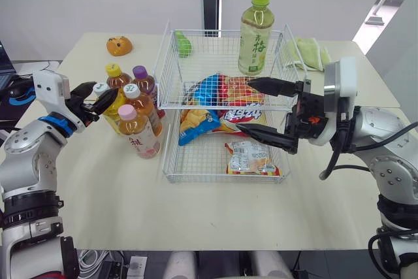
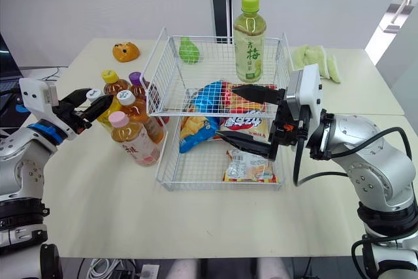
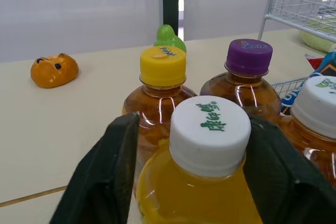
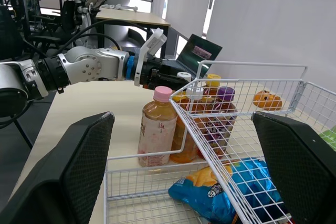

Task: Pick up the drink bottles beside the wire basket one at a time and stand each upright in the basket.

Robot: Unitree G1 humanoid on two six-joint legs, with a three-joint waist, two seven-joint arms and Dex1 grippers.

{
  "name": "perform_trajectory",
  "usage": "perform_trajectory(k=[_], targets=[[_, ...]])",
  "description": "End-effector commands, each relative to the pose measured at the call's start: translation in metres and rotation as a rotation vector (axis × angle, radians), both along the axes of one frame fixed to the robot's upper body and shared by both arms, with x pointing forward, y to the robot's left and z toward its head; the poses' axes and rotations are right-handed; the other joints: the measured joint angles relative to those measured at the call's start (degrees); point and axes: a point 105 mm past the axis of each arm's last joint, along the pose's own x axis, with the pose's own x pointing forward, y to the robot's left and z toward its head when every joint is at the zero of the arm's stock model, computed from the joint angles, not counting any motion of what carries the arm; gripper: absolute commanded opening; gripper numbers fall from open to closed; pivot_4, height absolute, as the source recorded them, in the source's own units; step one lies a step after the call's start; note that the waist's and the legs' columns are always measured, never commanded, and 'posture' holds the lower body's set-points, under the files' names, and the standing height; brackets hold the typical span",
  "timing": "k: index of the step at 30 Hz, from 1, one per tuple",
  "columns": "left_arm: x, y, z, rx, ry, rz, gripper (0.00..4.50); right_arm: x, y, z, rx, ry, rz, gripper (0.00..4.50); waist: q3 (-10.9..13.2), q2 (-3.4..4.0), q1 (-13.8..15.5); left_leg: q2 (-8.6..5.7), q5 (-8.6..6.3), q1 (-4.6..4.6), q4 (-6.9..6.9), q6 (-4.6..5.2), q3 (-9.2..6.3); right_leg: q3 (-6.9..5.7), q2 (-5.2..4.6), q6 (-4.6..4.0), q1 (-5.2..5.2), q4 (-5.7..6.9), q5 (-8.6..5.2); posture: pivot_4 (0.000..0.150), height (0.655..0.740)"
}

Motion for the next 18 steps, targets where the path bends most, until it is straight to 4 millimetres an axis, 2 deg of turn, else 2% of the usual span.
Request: perform_trajectory(k=[1, 2, 3, 11, 18], targets=[[0.0, -0.006, 0.008, 0.026, -0.023, -0.023, 1.75, -0.006, -0.001, 0.01, 0.016, -0.052, 0.0, 4.5, 0.0, 0.0, 0.0, 0.0, 0.0, 0.0, 0.0, 0.0, 0.0, 0.0, 0.0, 0.0, 0.0, 0.0, 0.0, 0.15, 0.74], [-0.001, -0.007, 0.007, 0.023, -0.023, -0.026, 1.42, -0.006, -0.001, 0.01, 0.017, -0.052, 0.0, 4.5, 0.0, 0.0, 0.0, 0.0, 0.0, 0.0, 0.0, 0.0, 0.01, 0.0, 0.0, 0.0, 0.0, 0.0, 0.0, 0.15, 0.74], [-0.001, -0.007, 0.007, 0.021, -0.023, -0.028, 1.34, -0.006, -0.001, 0.01, 0.017, -0.052, 0.0, 4.5, 0.0, 0.0, 0.0, 0.0, 0.0, 0.0, 0.0, 0.0, 0.0, 0.0, 0.0, 0.0, 0.0, 0.01, 0.0, 0.15, 0.74], [-0.009, -0.006, 0.013, 0.013, -0.045, -0.035, 1.34, -0.006, -0.001, 0.009, 0.015, -0.052, 0.001, 4.5, 0.0, 0.0, 0.0, 0.0, 0.0, 0.0, 0.01, 0.0, 0.0, 0.01, 0.0, 0.0, 0.0, 0.02, 0.0, 0.15, 0.74], [-0.038, 0.004, 0.034, 0.011, -0.093, -0.068, 1.34, -0.008, -0.001, 0.01, 0.014, -0.048, 0.019, 4.5, 0.0, -0.02, -0.1, 0.02, 0.0, -0.05, -0.01, 0.0, 0.0, 0.03, -0.02, 0.0, -0.04, -0.02, 0.0, 0.15, 0.74]])
